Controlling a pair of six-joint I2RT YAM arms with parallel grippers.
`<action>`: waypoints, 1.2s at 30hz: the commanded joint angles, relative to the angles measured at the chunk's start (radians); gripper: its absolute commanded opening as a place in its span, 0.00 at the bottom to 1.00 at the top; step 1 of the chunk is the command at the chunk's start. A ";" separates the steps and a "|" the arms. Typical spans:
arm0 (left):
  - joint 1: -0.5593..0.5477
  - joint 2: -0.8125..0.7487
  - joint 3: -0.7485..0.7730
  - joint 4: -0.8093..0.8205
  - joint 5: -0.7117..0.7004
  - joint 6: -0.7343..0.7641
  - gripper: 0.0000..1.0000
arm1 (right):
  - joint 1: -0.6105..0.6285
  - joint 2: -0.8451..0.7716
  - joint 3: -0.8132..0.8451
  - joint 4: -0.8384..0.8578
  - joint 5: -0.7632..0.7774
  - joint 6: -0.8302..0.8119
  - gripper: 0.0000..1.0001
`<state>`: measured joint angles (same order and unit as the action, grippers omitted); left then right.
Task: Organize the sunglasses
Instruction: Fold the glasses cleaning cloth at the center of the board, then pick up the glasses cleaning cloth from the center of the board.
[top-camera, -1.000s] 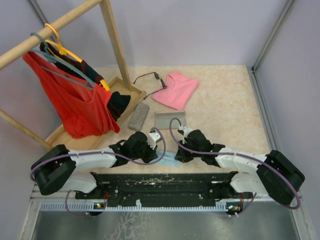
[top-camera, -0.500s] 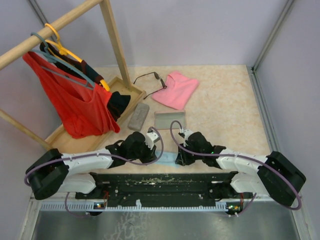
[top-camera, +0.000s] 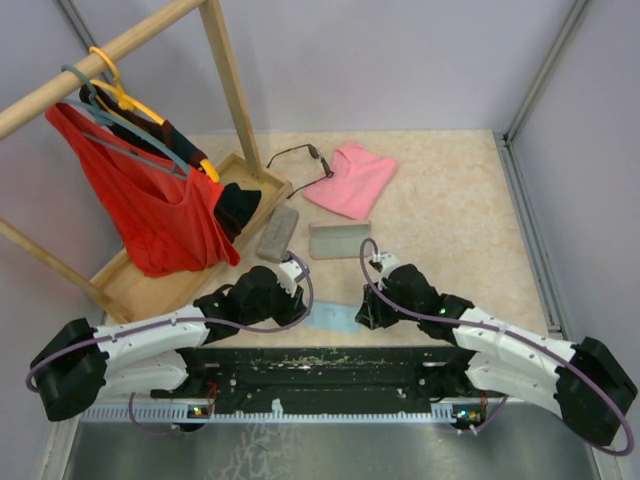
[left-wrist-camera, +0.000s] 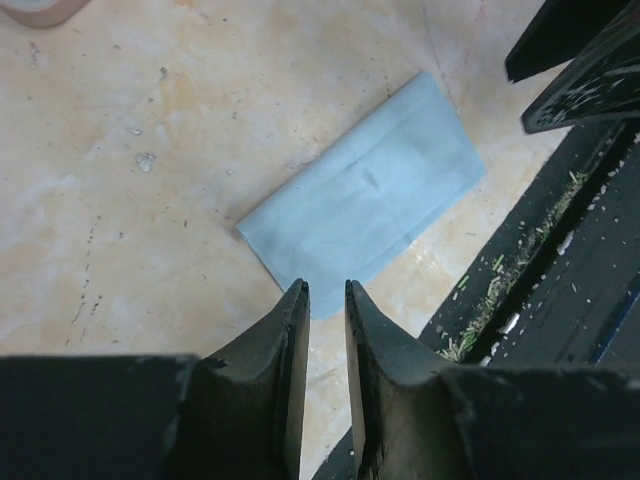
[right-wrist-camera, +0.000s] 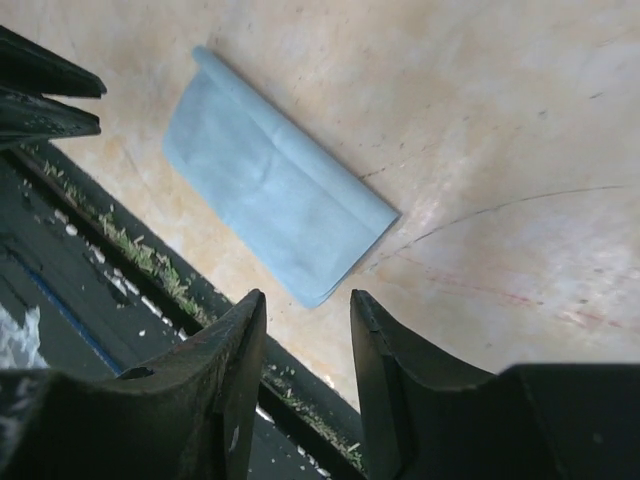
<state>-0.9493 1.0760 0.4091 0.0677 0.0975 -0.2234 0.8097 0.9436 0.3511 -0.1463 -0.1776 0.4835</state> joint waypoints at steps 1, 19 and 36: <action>-0.003 0.009 0.038 0.024 -0.087 -0.047 0.27 | 0.008 -0.101 0.073 -0.064 0.180 0.049 0.41; 0.008 0.070 0.149 0.048 -0.283 -0.144 0.19 | 0.008 -0.057 0.127 -0.035 0.355 0.156 0.19; 0.177 0.095 0.473 -0.152 -0.401 -0.021 0.63 | -0.001 -0.308 0.142 -0.242 0.455 0.159 0.45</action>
<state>-0.8089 1.1347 0.8276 -0.0292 -0.2752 -0.2707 0.8093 0.6807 0.4786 -0.3618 0.2455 0.6331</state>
